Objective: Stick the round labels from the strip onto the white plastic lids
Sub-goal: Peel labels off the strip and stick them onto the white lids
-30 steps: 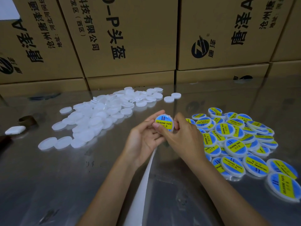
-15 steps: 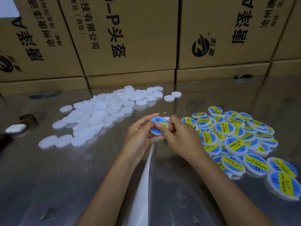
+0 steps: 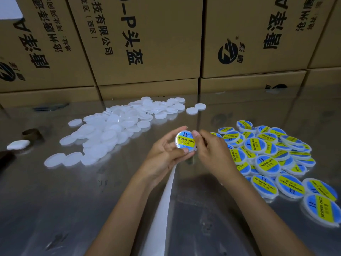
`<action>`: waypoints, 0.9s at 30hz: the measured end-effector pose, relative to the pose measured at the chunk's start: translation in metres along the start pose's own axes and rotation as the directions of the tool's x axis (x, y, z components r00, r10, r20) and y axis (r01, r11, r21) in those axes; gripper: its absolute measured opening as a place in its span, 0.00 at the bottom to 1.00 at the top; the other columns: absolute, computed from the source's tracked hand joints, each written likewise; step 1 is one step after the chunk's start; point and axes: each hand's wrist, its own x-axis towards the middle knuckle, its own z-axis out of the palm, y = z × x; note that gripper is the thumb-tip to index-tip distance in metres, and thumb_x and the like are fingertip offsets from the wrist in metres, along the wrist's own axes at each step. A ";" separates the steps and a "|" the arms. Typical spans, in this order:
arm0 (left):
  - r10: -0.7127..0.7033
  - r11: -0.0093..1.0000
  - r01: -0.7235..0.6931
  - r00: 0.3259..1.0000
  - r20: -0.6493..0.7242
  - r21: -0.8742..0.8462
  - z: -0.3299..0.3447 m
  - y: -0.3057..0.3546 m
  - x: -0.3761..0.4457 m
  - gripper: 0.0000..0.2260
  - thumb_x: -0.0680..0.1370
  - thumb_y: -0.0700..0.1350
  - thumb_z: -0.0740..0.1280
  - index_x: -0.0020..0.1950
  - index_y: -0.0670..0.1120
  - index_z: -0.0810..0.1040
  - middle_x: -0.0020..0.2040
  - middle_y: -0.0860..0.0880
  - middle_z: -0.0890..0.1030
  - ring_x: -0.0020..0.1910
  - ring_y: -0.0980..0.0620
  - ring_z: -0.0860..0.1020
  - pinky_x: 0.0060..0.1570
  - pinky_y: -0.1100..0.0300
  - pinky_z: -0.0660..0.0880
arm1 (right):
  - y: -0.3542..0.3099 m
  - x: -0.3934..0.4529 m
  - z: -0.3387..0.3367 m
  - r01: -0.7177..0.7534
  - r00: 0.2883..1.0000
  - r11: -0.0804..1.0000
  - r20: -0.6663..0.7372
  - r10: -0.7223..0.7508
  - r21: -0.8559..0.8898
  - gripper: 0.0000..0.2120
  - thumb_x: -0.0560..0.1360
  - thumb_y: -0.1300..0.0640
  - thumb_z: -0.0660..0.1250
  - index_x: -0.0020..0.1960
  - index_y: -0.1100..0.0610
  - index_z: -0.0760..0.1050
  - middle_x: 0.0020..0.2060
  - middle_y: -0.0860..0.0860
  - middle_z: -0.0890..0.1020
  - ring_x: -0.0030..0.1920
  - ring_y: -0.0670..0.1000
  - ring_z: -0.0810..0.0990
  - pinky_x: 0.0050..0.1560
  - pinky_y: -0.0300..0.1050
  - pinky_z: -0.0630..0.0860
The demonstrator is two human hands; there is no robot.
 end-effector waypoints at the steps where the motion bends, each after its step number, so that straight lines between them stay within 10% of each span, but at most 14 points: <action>1: 0.013 1.000 -0.013 1.000 -0.021 0.023 0.000 -0.001 0.000 0.23 0.76 0.26 0.67 0.66 0.46 0.78 0.58 0.37 0.83 0.55 0.42 0.84 0.53 0.57 0.81 | -0.001 -0.001 0.000 -0.004 1.000 1.000 0.012 0.003 0.016 0.20 0.83 0.50 0.57 0.33 0.45 0.60 0.25 0.46 0.67 0.34 0.54 0.70 0.38 0.54 0.70; 14: 0.158 0.981 -0.115 0.941 -0.299 0.158 -0.002 0.003 0.000 0.12 0.73 0.38 0.76 0.55 0.45 0.82 0.48 0.39 0.86 0.45 0.43 0.86 0.40 0.56 0.82 | -0.010 -0.008 0.009 -0.032 0.987 0.976 0.163 -0.003 0.214 0.20 0.72 0.36 0.63 0.41 0.52 0.63 0.28 0.45 0.72 0.30 0.46 0.69 0.36 0.51 0.71; 27: 0.147 0.969 -0.077 0.943 -0.299 0.235 0.002 0.002 0.003 0.12 0.83 0.41 0.64 0.62 0.51 0.82 0.53 0.46 0.86 0.49 0.44 0.85 0.44 0.57 0.82 | -0.007 -0.010 0.012 0.031 0.997 0.959 -0.061 -0.050 -0.282 0.28 0.64 0.23 0.61 0.41 0.48 0.65 0.28 0.42 0.72 0.34 0.46 0.74 0.31 0.44 0.68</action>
